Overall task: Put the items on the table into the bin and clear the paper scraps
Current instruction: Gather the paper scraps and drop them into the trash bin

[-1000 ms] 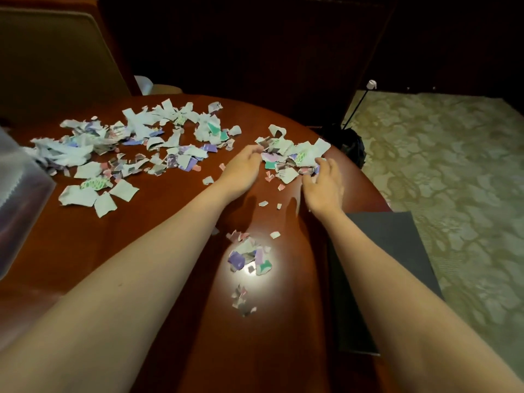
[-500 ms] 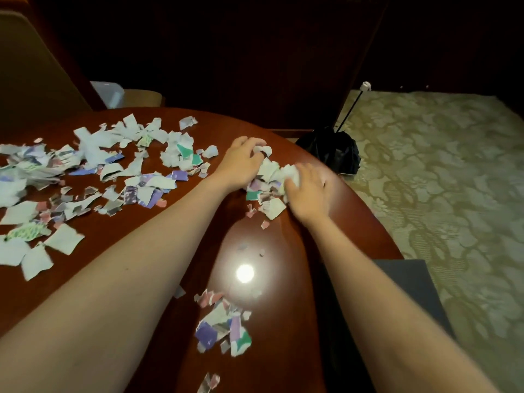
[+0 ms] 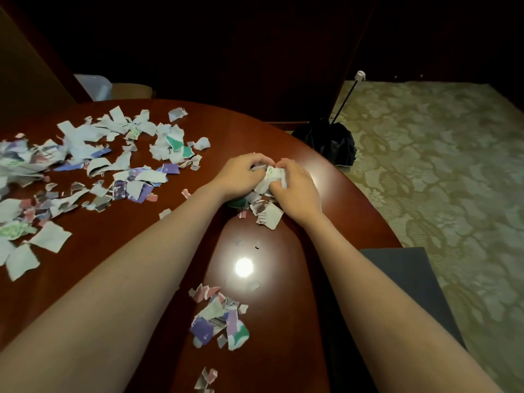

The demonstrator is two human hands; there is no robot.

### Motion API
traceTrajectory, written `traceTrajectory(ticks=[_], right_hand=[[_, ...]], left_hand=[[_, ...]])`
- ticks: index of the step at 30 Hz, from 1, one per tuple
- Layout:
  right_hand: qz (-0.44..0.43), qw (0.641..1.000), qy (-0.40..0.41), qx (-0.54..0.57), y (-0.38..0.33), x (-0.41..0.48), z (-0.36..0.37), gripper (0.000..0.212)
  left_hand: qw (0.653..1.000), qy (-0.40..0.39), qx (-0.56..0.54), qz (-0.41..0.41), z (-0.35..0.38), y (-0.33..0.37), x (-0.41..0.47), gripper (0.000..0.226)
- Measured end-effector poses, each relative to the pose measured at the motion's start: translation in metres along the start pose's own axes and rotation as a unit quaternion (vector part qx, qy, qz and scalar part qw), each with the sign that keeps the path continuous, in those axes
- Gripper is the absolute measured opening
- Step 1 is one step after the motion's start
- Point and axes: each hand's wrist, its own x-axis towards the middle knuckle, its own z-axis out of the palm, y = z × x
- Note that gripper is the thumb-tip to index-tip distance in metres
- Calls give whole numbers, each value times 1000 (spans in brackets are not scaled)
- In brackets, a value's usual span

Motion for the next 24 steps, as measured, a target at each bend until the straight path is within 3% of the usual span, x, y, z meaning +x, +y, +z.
traceTrajectory(ticks=[6,17,20,22,24], right_hand=[[13,993,1,116,-17,-39,6,42],[-8,988,1,152,-40,-110,19,39],[-23,989,-11,145,-43,-129,23,38],[-24,989,-18,146,-43,-140,25,33],[-16,986,-9,167,-44,-146,25,28]], left_hand=[[996,14,-81,-27,-9,3,-45,24],[987,64,-146,-16,-1,-12,-117,27],[991,131,-42,5,-11,-13,-125,18],[982,175,66,5,-21,-17,-124,24],[979,114,165,-39,-29,-26,-119,38]])
